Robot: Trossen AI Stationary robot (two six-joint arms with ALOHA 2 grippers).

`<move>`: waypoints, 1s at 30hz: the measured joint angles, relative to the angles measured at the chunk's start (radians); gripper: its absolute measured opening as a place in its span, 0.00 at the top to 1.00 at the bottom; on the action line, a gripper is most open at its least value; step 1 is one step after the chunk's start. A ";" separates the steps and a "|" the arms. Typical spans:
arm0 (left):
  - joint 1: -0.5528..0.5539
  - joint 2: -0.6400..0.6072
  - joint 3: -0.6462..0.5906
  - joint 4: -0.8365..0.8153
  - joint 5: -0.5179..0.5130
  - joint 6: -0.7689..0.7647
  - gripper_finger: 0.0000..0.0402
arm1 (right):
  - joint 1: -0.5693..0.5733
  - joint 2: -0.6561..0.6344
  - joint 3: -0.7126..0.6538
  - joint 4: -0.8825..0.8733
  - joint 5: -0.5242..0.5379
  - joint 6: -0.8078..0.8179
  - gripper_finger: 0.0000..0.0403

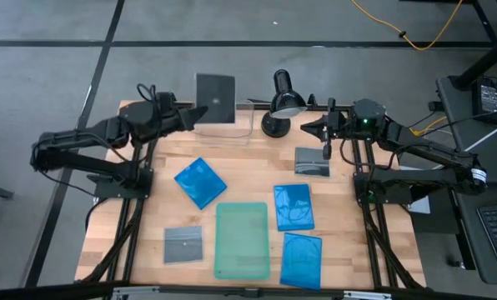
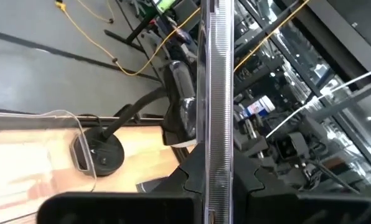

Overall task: Pick & place jewel cases by type
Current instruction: Put the middle black CD case into the transparent bin

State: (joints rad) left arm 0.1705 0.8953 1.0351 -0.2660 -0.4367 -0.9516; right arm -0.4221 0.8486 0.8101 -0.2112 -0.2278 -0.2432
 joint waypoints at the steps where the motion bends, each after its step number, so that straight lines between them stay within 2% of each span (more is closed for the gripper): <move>1: 0.019 0.003 0.000 0.001 0.015 0.002 0.96 | 0.000 0.000 0.000 -0.001 -0.001 0.000 0.93; 14: 0.243 0.146 0.000 -0.024 0.282 0.085 0.96 | 0.000 0.000 0.000 -0.042 -0.011 0.002 0.93; 30: 0.417 0.287 0.000 -0.129 0.379 0.179 0.96 | 0.000 0.000 0.000 -0.068 -0.012 0.000 0.93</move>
State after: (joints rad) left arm 0.5871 1.1821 1.0351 -0.3952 -0.0580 -0.7727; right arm -0.4221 0.8482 0.8101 -0.2794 -0.2401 -0.2432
